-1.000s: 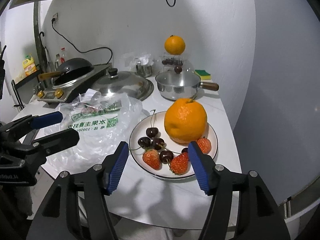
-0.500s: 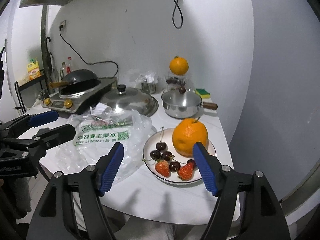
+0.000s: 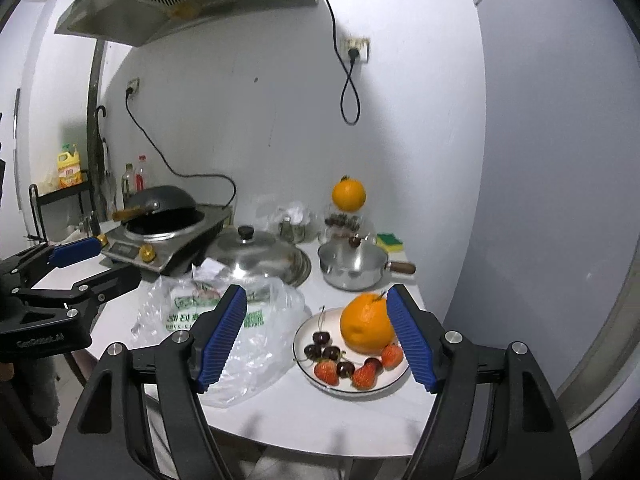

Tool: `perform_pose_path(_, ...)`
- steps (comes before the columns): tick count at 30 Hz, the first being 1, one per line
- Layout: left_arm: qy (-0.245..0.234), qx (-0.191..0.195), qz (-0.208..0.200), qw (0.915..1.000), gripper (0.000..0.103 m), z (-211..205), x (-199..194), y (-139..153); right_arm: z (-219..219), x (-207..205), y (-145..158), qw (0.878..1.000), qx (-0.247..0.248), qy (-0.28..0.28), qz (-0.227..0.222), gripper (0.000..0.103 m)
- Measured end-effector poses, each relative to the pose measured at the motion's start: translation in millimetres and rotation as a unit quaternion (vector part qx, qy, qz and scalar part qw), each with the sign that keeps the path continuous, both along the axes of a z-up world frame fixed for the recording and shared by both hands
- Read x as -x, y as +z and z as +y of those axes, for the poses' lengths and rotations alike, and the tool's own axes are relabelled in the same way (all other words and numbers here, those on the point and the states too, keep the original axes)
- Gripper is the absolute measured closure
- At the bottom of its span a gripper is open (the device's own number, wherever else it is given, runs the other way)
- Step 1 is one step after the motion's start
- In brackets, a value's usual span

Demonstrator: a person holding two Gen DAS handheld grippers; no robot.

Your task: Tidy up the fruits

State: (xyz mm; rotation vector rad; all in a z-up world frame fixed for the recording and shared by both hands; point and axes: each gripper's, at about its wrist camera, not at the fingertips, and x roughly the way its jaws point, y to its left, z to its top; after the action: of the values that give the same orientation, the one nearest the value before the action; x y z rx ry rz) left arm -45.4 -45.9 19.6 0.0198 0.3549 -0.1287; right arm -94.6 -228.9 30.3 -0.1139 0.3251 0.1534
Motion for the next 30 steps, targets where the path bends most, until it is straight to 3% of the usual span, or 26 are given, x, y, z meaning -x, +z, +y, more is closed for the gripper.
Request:
perform_pose_path(4,0.017,-0.002,-0.021,0.9996,0.017,7.1,15.1,10.9,4.5,12.6,9.5,1.000,-0.002,0.002,-0.018,0.027)
perform_pose_path(7,0.029,-0.006,-0.043,0.9987,0.007,9.8,26.1,19.1,6.8,20.8,16.0,1.000,-0.004,0.002,-0.031,0.027)
perform_pose_path(10,0.033,-0.008,-0.064,0.9974,0.006,11.7,37.6,26.9,7.1,26.1,18.9,0.999,-0.006,0.000,-0.037,0.027)
perform_pose_path(30,0.029,-0.015,-0.080,0.9962,0.003,8.3,56.6,35.2,7.6,37.9,23.6,0.999,-0.007,0.002,-0.040,0.027)
